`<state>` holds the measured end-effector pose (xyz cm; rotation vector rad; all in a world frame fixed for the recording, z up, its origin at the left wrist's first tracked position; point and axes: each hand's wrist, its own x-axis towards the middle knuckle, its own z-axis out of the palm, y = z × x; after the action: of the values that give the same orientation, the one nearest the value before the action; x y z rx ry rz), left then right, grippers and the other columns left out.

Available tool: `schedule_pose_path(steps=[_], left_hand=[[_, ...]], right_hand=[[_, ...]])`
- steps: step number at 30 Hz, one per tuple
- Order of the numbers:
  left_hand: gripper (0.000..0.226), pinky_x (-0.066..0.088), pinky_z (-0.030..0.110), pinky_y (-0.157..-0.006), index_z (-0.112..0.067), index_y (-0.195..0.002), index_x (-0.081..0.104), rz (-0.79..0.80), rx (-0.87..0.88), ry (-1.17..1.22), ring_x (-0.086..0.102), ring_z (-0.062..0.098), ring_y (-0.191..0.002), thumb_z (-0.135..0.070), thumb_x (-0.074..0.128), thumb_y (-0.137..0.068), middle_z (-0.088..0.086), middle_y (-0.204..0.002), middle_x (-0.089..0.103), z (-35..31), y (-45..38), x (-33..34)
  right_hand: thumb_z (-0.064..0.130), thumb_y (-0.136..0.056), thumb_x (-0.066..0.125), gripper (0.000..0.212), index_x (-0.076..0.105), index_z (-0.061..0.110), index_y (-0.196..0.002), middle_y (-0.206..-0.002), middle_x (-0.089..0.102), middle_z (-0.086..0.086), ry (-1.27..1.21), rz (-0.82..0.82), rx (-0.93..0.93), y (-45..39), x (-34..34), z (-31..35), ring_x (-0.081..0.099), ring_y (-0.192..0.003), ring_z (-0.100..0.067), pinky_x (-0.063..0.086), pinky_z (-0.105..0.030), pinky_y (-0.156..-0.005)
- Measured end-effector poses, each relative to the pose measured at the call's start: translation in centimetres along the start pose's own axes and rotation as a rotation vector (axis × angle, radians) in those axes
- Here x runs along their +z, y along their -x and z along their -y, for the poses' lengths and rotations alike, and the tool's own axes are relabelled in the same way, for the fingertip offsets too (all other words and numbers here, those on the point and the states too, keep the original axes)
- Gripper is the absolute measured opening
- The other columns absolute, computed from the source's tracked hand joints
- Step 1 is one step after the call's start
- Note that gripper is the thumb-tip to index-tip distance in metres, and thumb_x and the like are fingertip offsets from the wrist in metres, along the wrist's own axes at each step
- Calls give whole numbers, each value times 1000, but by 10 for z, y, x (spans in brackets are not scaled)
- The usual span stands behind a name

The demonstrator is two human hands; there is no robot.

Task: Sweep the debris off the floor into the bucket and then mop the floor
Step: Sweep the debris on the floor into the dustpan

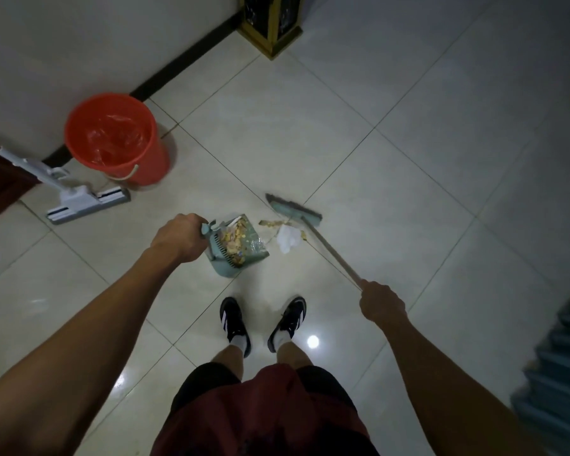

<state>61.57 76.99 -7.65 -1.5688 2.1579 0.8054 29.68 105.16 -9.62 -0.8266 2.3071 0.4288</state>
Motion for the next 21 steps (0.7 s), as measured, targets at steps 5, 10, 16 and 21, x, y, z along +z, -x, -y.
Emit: schedule_pose_path(steps=[5, 10, 16, 21], left_hand=[[25, 47, 35, -72, -22, -109, 74, 3, 45, -33, 66, 39, -97, -22, 62, -86, 17, -107, 71, -10, -5, 4], [20, 46, 34, -69, -24, -104, 74, 5, 68, -59, 66, 38, -93, -22, 62, -87, 14, -102, 71, -11, -9, 6], [18, 50, 35, -69, -24, -101, 73, 6, 79, -54, 66, 37, -90, -22, 64, -86, 13, -100, 71, -3, -9, 6], [12, 49, 35, -69, -21, -95, 72, 17, 59, 4, 64, 36, -85, -18, 63, -88, 14, -97, 71, 2, -3, 7]], right_hand=[[20, -100, 45, 30, 56, 5, -123, -119, 64, -13, -139, 79, 50, -4, 15, 0, 65, -108, -31, 51, -35, -83], [17, -96, 51, 35, 54, -3, -126, -118, 63, -19, -280, 209, 87, 3, 40, 17, 67, -100, -32, 57, -35, -80], [15, -96, 47, 33, 55, 0, -124, -113, 66, -18, -391, 307, 63, 23, 65, 64, 68, -87, -29, 58, -36, -70], [15, -99, 45, 34, 53, 1, -128, -110, 64, -15, -400, 377, -9, 40, 76, 102, 58, -81, -23, 36, -18, -48]])
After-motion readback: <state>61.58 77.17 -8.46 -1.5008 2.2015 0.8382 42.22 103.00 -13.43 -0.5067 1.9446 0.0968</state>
